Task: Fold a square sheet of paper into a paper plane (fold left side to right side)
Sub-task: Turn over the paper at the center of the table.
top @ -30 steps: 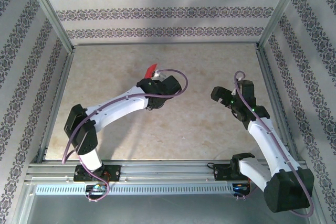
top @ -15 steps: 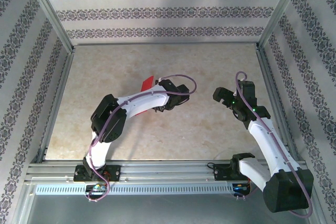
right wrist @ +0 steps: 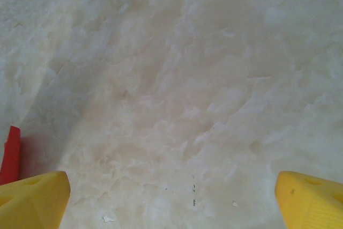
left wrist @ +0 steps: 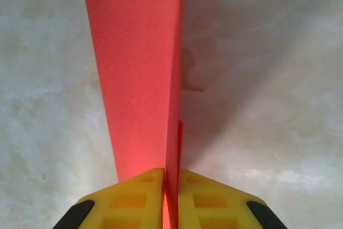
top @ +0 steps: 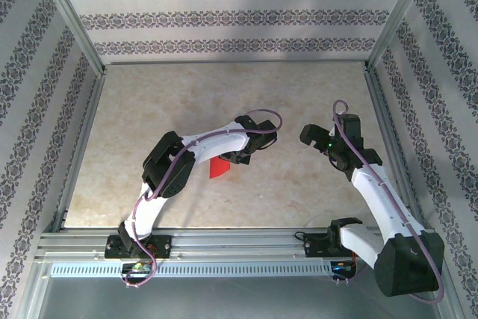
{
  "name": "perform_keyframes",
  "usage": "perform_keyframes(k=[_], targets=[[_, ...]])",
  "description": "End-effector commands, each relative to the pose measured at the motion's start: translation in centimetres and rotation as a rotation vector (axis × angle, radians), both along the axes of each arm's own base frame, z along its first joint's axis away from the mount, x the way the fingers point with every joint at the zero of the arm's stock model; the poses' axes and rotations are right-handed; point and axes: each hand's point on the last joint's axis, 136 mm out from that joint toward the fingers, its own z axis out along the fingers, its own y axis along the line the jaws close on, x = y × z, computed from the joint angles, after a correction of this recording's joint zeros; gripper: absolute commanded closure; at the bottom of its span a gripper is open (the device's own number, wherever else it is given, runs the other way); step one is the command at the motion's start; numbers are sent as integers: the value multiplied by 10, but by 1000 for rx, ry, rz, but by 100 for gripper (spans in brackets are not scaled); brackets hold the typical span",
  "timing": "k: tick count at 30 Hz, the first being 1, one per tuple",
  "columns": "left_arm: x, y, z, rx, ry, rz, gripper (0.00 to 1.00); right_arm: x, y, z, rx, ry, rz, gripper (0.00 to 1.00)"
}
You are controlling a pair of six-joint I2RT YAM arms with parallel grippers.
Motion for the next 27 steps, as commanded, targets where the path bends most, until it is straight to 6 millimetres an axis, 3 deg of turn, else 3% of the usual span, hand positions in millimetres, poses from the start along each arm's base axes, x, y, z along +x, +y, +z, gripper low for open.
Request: perform_keyframes(k=[1,4,6,11,16,21,27], targets=[[7,-20,-7,-116,13,34,83,2,-2,3,5,-21,5,2],[7,-28,-11,-160,32,34,80,2,0,2,11,-16,10,2],[10,-36,-9,-219,34,30,66,3,1,-1,12,-2,18,2],[10,-56,-3,-355,48,21,51,5,5,-2,30,8,30,2],[20,-65,26,-461,11,-28,41,8,15,8,72,-4,75,2],[36,-50,62,-611,-75,-46,37,10,42,16,200,9,176,15],[54,-12,85,-806,-187,3,37,16,82,9,391,76,258,38]])
